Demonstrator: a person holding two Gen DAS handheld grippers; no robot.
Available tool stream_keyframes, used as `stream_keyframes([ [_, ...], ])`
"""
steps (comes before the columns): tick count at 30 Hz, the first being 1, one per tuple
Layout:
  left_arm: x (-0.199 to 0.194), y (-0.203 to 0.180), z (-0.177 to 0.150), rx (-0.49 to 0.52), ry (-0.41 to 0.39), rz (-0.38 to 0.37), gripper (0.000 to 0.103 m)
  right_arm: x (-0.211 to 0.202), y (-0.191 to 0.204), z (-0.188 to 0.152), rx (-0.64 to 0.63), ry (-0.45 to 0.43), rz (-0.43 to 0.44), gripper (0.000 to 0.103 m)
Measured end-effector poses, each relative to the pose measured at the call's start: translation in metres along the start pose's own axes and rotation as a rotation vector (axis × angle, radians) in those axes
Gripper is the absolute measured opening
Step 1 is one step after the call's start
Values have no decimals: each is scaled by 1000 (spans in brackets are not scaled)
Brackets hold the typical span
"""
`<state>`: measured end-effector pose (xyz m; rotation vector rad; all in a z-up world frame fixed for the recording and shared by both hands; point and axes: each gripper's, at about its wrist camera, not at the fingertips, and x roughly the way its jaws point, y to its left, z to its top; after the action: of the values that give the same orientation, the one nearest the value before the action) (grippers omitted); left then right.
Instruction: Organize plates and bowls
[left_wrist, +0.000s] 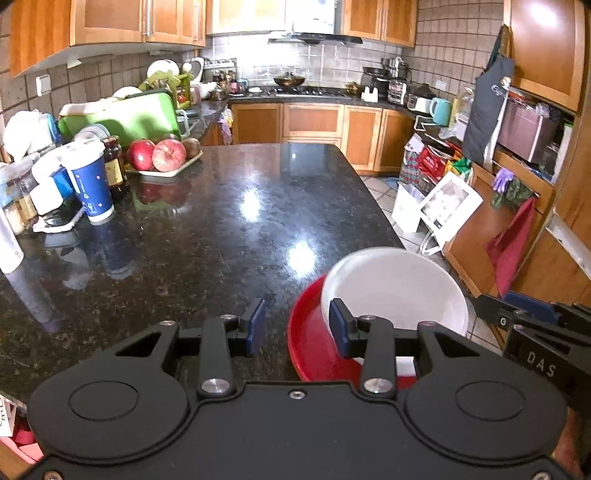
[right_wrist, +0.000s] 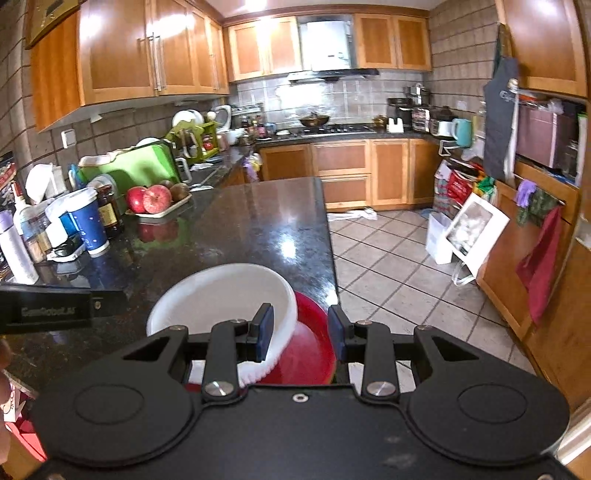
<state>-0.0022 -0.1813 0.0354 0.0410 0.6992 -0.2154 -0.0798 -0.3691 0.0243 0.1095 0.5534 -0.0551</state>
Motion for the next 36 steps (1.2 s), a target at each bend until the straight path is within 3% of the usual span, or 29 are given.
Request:
stream_keyframes([
  [16,4,-4,-23,32,112,-11,48,-15,16,-18,41,51,-79,34],
  [36,-11,-12,-43,30,137,-28,48,-35,15,-32,32,83,-72,34],
])
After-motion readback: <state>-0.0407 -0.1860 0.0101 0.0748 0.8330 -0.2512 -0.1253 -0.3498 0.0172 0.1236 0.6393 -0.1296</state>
